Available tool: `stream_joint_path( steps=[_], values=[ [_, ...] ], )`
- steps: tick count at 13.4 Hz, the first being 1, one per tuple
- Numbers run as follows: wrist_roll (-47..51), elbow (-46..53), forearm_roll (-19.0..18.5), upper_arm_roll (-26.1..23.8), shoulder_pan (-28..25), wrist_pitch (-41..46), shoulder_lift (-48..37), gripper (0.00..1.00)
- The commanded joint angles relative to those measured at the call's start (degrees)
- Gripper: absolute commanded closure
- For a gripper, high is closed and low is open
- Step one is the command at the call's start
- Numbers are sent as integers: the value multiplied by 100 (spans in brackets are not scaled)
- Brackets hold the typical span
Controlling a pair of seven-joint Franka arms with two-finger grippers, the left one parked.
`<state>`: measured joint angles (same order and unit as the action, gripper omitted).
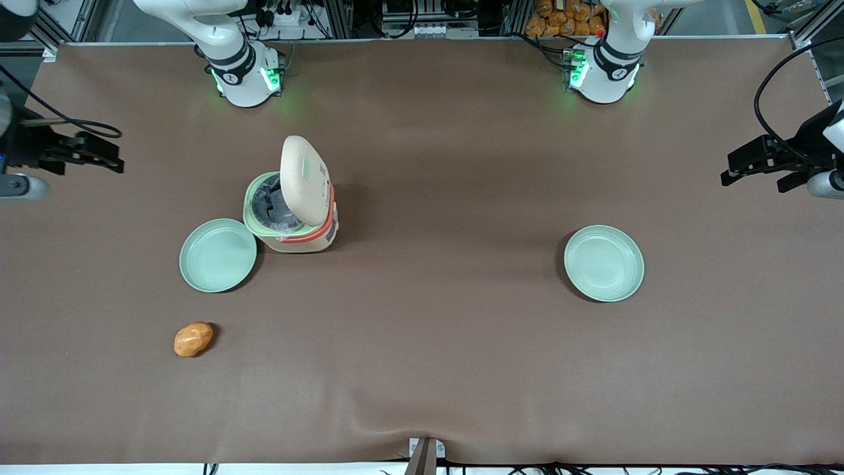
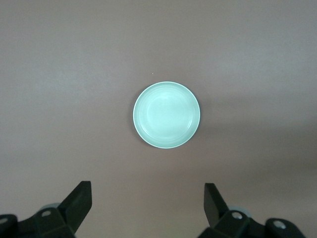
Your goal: Press rice cooker button with right arm
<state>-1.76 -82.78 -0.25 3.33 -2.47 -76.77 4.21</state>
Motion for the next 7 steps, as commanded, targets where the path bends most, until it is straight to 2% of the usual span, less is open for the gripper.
stream_joint_path(
  steps=[1,7],
  values=[
    [-220,-19,-116,-43,159,92,-79,0],
    [-185,-177,-107,-25,159,-66,-61,0]
  ],
)
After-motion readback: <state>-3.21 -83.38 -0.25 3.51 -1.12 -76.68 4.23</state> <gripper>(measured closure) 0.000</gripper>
